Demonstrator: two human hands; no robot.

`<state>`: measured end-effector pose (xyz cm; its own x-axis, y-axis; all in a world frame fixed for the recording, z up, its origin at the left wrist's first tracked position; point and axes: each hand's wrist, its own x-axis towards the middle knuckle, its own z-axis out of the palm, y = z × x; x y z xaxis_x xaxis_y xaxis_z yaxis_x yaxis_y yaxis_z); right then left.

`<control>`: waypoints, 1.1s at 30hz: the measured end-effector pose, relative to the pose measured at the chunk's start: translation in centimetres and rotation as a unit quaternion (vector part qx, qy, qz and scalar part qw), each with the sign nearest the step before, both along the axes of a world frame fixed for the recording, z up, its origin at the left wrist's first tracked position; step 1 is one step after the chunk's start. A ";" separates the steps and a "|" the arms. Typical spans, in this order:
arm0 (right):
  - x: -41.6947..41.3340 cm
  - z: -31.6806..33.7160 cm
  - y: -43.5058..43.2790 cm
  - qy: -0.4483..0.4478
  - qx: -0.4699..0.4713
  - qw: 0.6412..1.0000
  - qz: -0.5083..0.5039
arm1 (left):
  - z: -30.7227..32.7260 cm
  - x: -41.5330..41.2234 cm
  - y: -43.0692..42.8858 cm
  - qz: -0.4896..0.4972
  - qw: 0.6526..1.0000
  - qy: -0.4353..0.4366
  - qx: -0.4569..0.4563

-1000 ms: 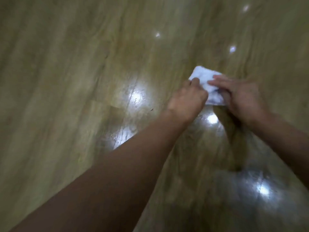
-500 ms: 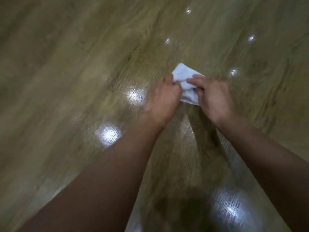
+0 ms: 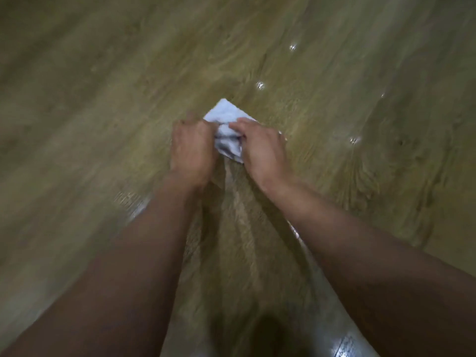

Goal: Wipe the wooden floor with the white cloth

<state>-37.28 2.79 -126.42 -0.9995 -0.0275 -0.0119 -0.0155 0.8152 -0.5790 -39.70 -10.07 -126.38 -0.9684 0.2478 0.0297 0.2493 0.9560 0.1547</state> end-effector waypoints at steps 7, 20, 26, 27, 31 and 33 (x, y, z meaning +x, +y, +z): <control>1.8 -0.5 2.3 -0.011 0.033 0.986 0.163 | -1.2 4.1 -0.9 0.034 0.999 -0.011 0.041; 1.1 -1.3 -1.2 -0.010 -0.035 0.991 0.131 | -1.4 4.3 -4.0 0.070 0.997 0.001 0.038; -5.1 -1.5 -3.0 -0.034 -0.031 0.997 0.054 | -1.3 -3.1 -4.2 0.081 0.996 -0.012 0.019; -5.9 -1.7 -3.2 -0.041 -0.041 0.998 0.036 | -1.4 -4.3 -4.0 0.083 0.996 -0.014 0.013; -9.2 -1.9 -3.0 -0.048 -0.031 0.997 0.057 | -1.6 -7.4 -3.4 0.084 0.996 -0.004 -0.035; -10.6 -1.4 -2.1 -0.026 0.000 0.996 0.083 | -1.4 -8.5 -2.5 0.107 0.993 -0.003 -0.049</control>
